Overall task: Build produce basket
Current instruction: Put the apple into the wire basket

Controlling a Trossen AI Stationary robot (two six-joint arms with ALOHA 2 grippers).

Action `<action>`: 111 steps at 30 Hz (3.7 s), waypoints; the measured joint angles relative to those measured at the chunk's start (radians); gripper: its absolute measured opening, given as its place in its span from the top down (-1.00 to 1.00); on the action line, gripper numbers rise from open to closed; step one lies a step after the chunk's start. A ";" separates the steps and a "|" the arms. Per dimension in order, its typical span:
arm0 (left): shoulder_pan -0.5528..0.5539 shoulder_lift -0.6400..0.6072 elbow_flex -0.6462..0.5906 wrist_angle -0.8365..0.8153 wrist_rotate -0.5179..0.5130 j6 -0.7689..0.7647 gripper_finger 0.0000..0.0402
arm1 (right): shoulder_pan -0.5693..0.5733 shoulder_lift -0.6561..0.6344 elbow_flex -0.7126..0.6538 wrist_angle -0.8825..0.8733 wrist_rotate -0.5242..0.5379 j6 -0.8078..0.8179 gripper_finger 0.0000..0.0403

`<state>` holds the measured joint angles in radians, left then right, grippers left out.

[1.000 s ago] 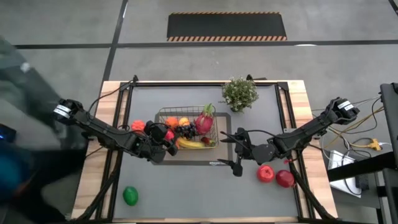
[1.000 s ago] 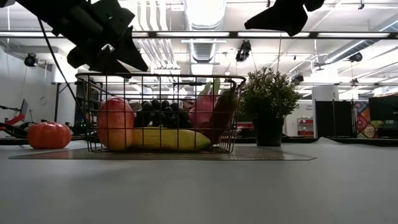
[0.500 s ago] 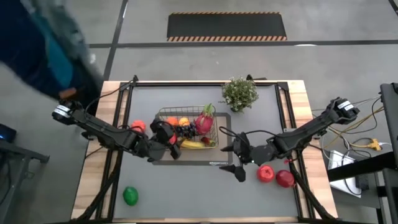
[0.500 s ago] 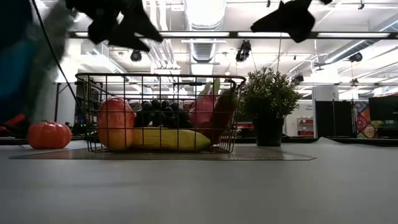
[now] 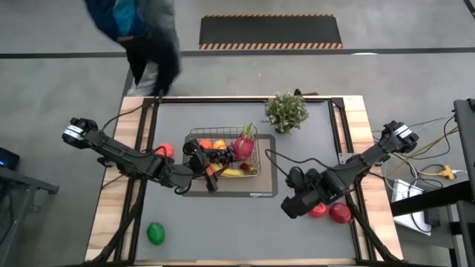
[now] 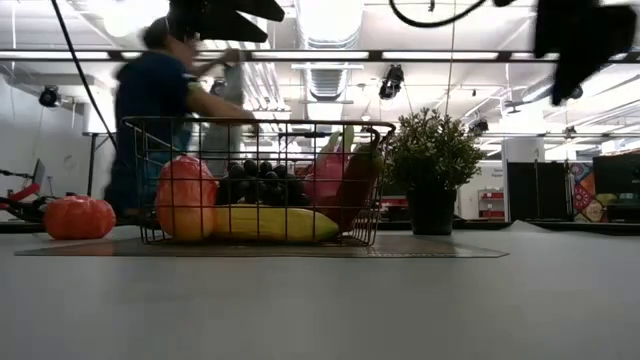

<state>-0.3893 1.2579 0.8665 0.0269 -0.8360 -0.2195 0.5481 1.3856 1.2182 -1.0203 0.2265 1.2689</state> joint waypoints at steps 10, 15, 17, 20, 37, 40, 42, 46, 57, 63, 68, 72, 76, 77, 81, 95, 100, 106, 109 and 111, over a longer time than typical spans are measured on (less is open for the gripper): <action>0.000 0.000 -0.001 -0.008 0.000 0.029 -0.41 | 0.129 0.061 0.041 -0.195 -0.170 0.391 -0.83; 0.000 0.000 -0.001 -0.007 0.000 0.047 -0.41 | 0.162 0.062 0.009 -0.209 -0.182 0.485 -0.83; 0.001 0.000 -0.001 -0.007 0.000 0.047 -0.41 | 0.168 0.062 -0.008 -0.210 -0.183 0.495 -0.83; 0.001 0.000 -0.001 -0.007 -0.001 0.047 -0.41 | 0.168 0.062 -0.036 -0.209 -0.198 0.512 -0.83; 0.001 0.000 -0.002 -0.008 -0.002 0.047 -0.41 | 0.168 0.062 -0.163 -0.124 -0.290 0.537 -0.74; 0.001 0.000 -0.002 -0.008 -0.002 0.048 -0.41 | 0.168 0.062 -0.179 -0.099 -0.290 0.536 -0.74; 0.001 0.000 -0.002 -0.008 -0.002 0.048 -0.41 | 0.168 0.062 -0.194 -0.087 -0.289 0.536 -0.73; 0.001 0.000 -0.003 -0.009 -0.002 0.050 -0.41 | 0.168 0.058 -0.218 -0.062 -0.288 0.535 -0.74; 0.001 0.000 -0.003 -0.009 -0.002 0.050 -0.41 | 0.168 0.059 -0.222 -0.054 -0.280 0.528 -0.66; 0.001 0.000 -0.003 -0.009 -0.006 0.050 -0.41 | 0.168 0.060 -0.223 -0.051 -0.279 0.528 -0.53; 0.001 0.000 -0.003 -0.009 -0.006 0.050 -0.41 | 0.168 0.060 -0.223 -0.050 -0.279 0.527 -0.47; 0.001 0.000 -0.003 -0.009 -0.006 0.050 -0.41 | 0.168 0.059 -0.218 -0.059 -0.279 0.518 -0.47; 0.001 -0.003 -0.003 -0.009 -0.006 0.059 -0.41 | 0.168 0.055 -0.173 -0.139 -0.263 0.482 -0.47; 0.000 -0.005 -0.003 -0.008 -0.006 0.065 -0.41 | 0.167 0.051 -0.156 -0.159 -0.255 0.460 -0.47; 0.000 -0.017 -0.003 -0.008 -0.006 0.074 -0.41 | 0.164 0.048 -0.079 -0.206 -0.233 0.370 -0.47; -0.057 -0.030 -0.010 -0.009 -0.006 0.076 -0.41 | 0.069 0.051 0.224 -0.224 0.006 -0.039 -0.47; -0.104 -0.032 -0.010 -0.009 -0.008 0.088 -0.41 | 0.002 0.053 0.319 -0.222 0.059 -0.208 -0.47; -0.135 -0.035 -0.010 -0.008 -0.034 0.121 -0.41 | -0.089 0.057 0.387 -0.184 0.073 -0.395 -0.47; -0.135 -0.038 -0.010 -0.009 -0.035 0.135 -0.41 | -0.140 0.057 0.399 -0.117 0.065 -0.490 -0.47; -0.135 -0.050 -0.010 -0.009 -0.036 0.158 -0.41 | -0.176 0.057 0.401 -0.059 0.048 -0.555 -0.47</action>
<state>-0.5247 1.2082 0.8566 0.0182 -0.8717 -0.0617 0.3723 1.4422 1.6189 -1.0793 0.2740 0.7136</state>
